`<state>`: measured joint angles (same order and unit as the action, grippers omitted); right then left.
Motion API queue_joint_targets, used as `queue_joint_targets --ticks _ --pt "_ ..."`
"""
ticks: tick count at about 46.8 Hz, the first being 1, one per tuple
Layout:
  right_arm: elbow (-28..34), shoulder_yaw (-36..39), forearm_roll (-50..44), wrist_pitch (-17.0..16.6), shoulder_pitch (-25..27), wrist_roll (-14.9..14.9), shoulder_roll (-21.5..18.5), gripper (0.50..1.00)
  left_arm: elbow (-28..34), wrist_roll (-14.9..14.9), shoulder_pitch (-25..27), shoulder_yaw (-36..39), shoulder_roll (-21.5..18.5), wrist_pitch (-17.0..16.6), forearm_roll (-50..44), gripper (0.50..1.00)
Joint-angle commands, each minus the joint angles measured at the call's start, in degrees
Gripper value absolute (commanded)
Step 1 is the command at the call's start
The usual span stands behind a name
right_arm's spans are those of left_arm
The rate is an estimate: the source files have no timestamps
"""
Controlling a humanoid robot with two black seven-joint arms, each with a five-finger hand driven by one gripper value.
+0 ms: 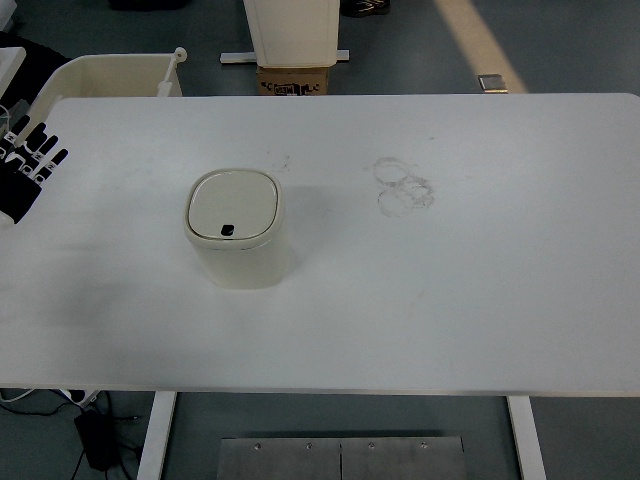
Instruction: Open trash bin
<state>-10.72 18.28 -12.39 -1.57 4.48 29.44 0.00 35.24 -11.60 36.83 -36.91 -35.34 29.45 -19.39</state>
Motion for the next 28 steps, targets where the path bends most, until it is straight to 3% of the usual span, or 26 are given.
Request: queue_joint_targets --ticks 1,28 --pt "0.0 0.0 0.0 0.0 0.0 0.0 0.0 0.991 0.0 0.0 -0.1 0.0 0.0 0.0 0.1 1.000" --pt "0.0 0.0 0.0 0.0 0.0 0.0 0.0 0.991 0.0 0.0 -0.6 0.0 0.6 0.0 0.1 1.000"
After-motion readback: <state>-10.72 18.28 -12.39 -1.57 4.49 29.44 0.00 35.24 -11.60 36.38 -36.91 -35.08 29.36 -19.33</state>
